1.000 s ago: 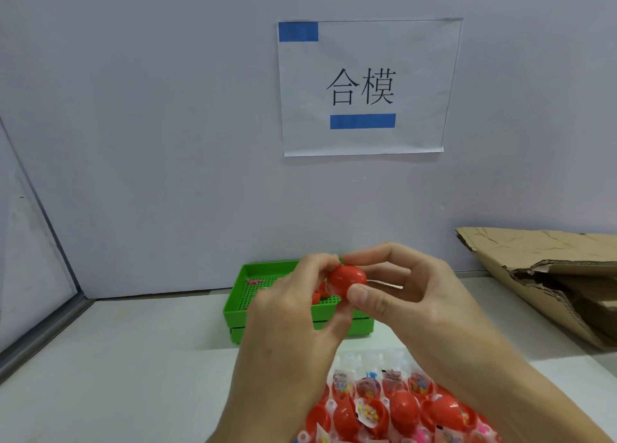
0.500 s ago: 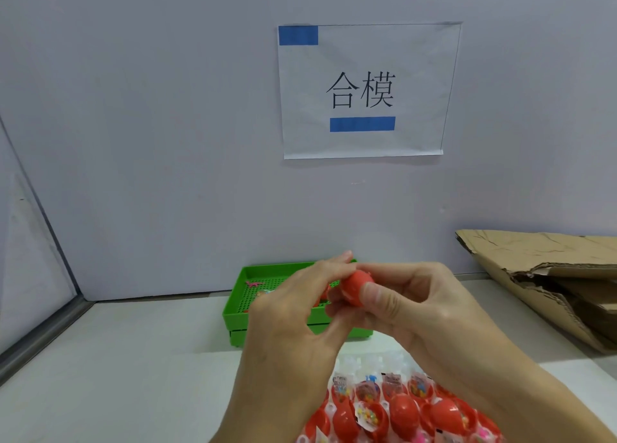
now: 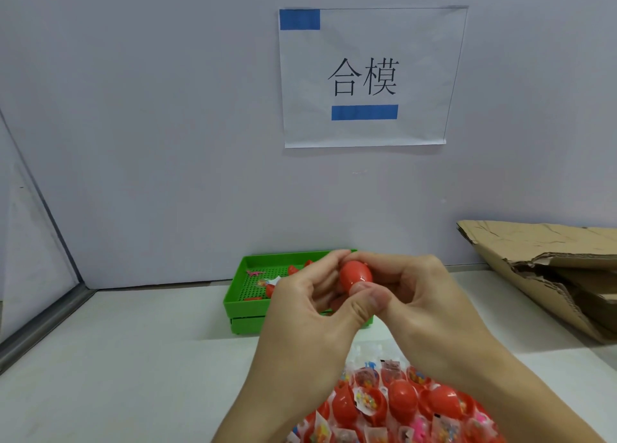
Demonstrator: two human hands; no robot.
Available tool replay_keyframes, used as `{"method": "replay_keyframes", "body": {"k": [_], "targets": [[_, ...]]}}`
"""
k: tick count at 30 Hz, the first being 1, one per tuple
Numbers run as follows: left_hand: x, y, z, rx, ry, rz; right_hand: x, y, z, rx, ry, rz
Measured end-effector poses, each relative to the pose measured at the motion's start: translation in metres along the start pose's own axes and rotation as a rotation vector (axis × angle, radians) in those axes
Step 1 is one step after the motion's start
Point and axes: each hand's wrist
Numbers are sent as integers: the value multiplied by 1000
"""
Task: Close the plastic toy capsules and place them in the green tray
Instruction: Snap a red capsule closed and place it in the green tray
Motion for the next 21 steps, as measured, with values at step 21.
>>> {"method": "replay_keyframes", "body": {"k": [21], "targets": [[4, -7, -2, -25, -63, 5, -1, 3, 2, -31, 35, 88]]}}
Point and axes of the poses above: each hand's wrist, its own z-axis towards the middle knuckle, its own x-axis out of the palm, y = z × x, and after that the axes turned 10 degrees about -z, right-handed
